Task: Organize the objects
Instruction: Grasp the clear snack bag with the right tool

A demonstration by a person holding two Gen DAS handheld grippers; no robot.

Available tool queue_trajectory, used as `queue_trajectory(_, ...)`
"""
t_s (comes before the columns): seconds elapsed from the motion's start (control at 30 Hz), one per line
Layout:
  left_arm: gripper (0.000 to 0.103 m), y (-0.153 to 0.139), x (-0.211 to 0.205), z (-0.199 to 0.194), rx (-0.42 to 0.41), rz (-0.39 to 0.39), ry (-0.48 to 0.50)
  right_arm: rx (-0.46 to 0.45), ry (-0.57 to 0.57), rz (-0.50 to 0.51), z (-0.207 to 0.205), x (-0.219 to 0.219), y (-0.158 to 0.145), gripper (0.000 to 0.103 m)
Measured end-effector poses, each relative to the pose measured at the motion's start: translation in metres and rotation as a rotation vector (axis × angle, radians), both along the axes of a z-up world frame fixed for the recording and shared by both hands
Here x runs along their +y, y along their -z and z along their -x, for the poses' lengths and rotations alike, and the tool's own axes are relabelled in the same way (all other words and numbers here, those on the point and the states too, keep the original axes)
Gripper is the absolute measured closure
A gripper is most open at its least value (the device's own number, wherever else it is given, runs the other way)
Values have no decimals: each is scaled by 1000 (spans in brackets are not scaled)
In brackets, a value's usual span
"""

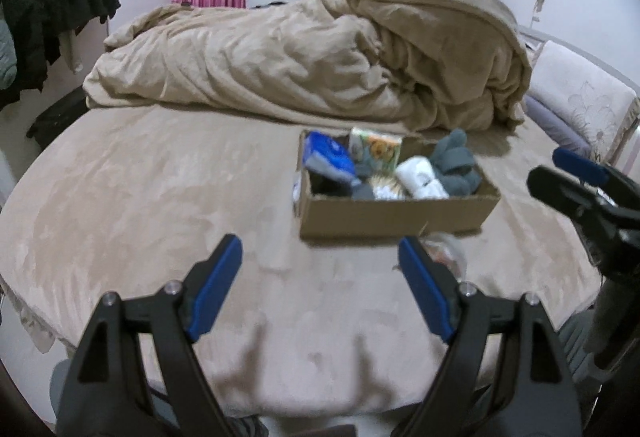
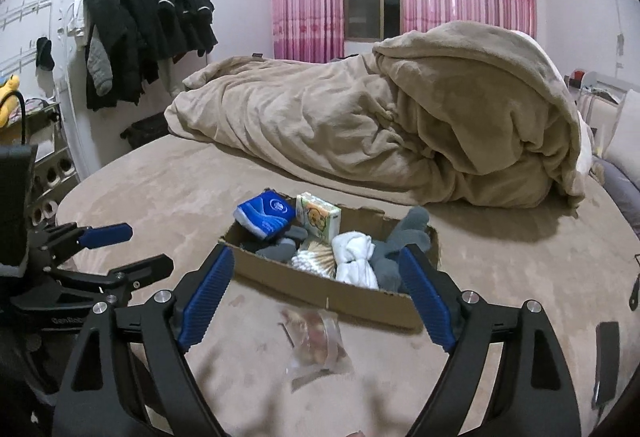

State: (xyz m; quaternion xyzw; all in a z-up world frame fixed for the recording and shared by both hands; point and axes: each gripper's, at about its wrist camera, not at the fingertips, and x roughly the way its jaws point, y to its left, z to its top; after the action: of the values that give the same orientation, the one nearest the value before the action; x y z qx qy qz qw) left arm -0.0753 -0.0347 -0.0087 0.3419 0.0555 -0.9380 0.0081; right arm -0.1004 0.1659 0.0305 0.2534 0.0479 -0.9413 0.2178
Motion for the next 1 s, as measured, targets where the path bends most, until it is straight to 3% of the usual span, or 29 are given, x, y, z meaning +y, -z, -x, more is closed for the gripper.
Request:
queue_trajectory(0.23, 21, 27, -2, 7, -44, 19, 6, -93, -15, -29, 10, -3, 36, 13)
queue_trajectory(0.8, 21, 87, -6, 36, -145, -28, 15, -330, -10, -50, 60, -12, 131, 14)
queue_trajectory(0.87, 21, 93, -6, 39, -158, -31, 9, -353, -7, -52, 64, -12, 138, 28)
queue_trajectory(1.0, 21, 101, -5, 41, -175, -41, 12, -351, -25, -34, 61, -10, 143, 40)
